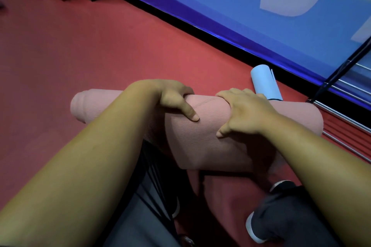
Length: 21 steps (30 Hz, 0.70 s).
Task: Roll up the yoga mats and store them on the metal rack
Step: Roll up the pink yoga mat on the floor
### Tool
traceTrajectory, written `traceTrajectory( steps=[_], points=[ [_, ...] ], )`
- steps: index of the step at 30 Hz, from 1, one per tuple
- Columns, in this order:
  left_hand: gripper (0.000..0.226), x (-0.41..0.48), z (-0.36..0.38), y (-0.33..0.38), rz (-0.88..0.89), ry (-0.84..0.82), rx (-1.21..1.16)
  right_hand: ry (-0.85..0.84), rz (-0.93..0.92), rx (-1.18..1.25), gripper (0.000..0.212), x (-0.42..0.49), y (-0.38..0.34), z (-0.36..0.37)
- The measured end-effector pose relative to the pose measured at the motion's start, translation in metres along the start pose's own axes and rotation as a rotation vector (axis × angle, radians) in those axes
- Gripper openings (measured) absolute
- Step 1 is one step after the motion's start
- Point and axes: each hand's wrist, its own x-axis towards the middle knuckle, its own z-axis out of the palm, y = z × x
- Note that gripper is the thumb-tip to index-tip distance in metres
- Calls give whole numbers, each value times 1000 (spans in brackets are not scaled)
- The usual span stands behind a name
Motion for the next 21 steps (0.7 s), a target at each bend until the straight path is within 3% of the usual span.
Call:
traceTrajectory(
  steps=[3,6,8,10,14,21],
  points=[
    [94,0,7,7,48,53,163,-80,28,80,109,4,6,-6],
    [134,1,19,21,52,135,464,-135,54,216,97,8,15,-12],
    [150,2,26,29,49,179,603,-167,88,313,86,10,21,-16],
    [148,4,29,34,58,220,624,-192,109,382,77,12,25,-18],
    [121,7,24,30,115,274,555,-229,107,417,74,12,25,-18],
    [107,14,18,21,128,137,399,-298,43,282,81,2,15,-18]
  ],
)
